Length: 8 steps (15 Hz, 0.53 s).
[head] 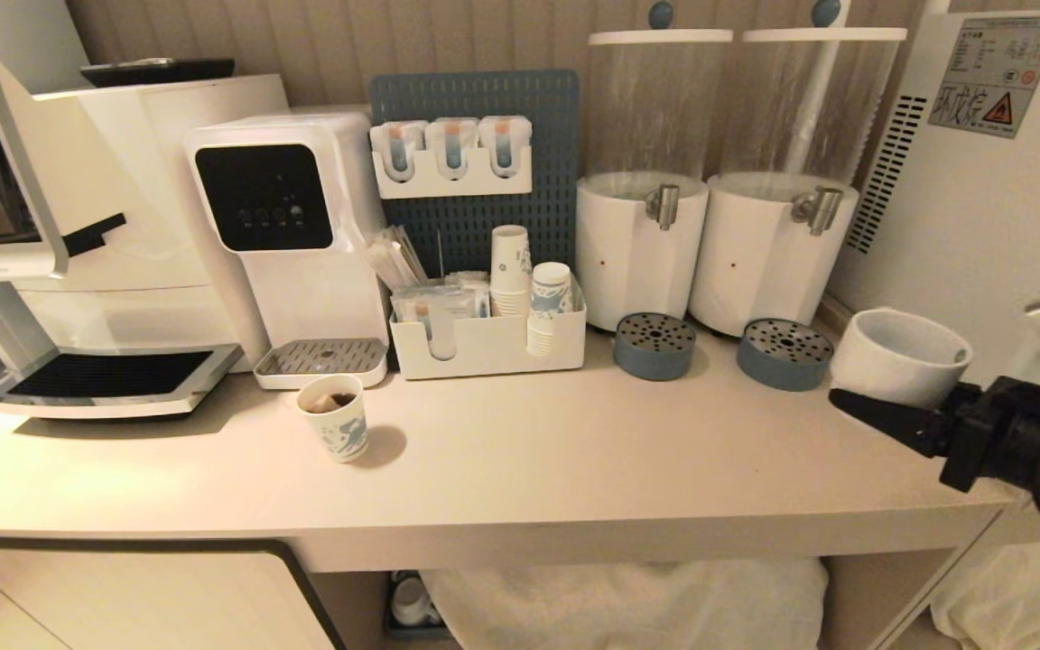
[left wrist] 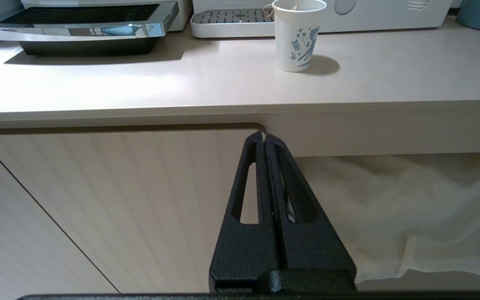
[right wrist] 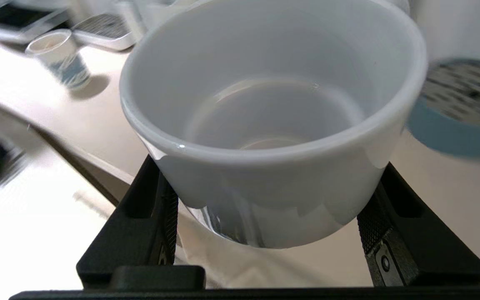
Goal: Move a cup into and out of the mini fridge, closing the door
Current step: Place the ceramic cup on the table
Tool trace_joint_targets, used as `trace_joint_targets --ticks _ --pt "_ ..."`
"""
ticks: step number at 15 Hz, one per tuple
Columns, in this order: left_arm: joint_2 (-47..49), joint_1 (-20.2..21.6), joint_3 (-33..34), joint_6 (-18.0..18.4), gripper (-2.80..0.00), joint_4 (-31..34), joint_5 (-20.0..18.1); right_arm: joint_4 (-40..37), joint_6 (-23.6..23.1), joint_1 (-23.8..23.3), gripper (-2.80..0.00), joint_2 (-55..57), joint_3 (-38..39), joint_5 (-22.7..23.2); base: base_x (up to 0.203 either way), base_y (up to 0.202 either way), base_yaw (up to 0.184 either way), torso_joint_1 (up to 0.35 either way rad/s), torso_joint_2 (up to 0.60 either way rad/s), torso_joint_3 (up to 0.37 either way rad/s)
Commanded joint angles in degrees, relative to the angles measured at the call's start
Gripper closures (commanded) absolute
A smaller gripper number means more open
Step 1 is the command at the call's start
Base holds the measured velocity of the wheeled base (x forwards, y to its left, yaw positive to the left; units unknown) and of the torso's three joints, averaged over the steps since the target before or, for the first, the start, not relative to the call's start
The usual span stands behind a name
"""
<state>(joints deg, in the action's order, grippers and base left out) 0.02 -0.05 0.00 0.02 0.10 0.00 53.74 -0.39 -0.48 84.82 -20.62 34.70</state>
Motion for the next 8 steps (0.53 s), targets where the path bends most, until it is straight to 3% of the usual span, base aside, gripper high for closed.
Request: trace_joint_targets --ticks 1,4,8 --pt "-0.02 0.05 0.00 -0.02 0.00 -0.01 0.00 12.27 -0.39 -0.74 0.00 13.77 1.52 1.73 0.000 0.000 0.000 0.000 0.00 0.000" --pt "-0.02 0.05 0.00 -0.02 0.00 -0.01 0.00 19.97 -0.97 -2.11 0.00 24.97 -1.28 2.02 0.000 0.000 0.000 0.000 0.00 0.000" --pt "-0.02 0.02 0.00 -0.02 0.00 -0.01 0.00 18.60 -1.19 -2.07 0.00 34.13 -11.21 -3.97 0.000 0.000 0.000 0.000 0.00 0.000"
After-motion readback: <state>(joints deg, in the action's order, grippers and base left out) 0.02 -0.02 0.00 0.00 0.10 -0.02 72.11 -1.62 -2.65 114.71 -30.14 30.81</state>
